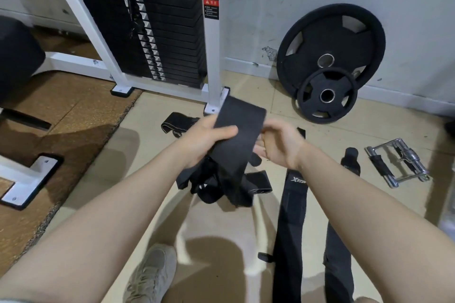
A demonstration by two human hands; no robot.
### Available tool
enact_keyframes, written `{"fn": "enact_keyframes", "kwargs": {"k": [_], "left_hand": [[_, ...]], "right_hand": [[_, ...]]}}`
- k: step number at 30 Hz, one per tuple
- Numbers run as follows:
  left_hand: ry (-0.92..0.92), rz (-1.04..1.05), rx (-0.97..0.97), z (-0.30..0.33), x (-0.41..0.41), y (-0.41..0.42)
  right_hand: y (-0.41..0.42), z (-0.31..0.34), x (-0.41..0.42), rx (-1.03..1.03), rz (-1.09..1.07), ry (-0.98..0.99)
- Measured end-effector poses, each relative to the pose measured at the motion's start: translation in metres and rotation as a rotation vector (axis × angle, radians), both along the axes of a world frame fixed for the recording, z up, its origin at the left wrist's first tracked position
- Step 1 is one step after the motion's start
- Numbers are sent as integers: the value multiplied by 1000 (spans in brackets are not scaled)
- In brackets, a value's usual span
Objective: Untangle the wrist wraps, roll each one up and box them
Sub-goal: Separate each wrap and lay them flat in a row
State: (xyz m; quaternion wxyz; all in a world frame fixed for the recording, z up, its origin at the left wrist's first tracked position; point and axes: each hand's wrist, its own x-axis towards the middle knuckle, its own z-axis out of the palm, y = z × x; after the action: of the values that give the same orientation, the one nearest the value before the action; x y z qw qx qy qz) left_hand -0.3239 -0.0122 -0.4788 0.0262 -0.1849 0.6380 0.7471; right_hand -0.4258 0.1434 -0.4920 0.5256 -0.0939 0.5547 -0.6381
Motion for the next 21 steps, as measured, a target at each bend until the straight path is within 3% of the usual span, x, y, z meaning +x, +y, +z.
{"fn": "enact_keyframes", "kwargs": {"k": [2, 4, 9, 13, 16, 21], "left_hand": [[-28, -124, -84, -5, 8, 5], [-58, -183, -192, -9, 13, 6], [-125, -256, -375, -19, 28, -2], [-121, -188, -187, -21, 36, -7], [-118, -223, -206, -19, 32, -11], [-88, -130, -206, -28, 18, -23]], "right_hand": [[-1, 11, -5, -210, -235, -201], [-6, 22, -6, -312, -368, -284], [-20, 41, 4, -235, -310, -48], [-27, 51, 2, -433, -476, -112], [-34, 49, -4, -511, -628, -189], [-35, 26, -9, -369, -604, -196]]}}
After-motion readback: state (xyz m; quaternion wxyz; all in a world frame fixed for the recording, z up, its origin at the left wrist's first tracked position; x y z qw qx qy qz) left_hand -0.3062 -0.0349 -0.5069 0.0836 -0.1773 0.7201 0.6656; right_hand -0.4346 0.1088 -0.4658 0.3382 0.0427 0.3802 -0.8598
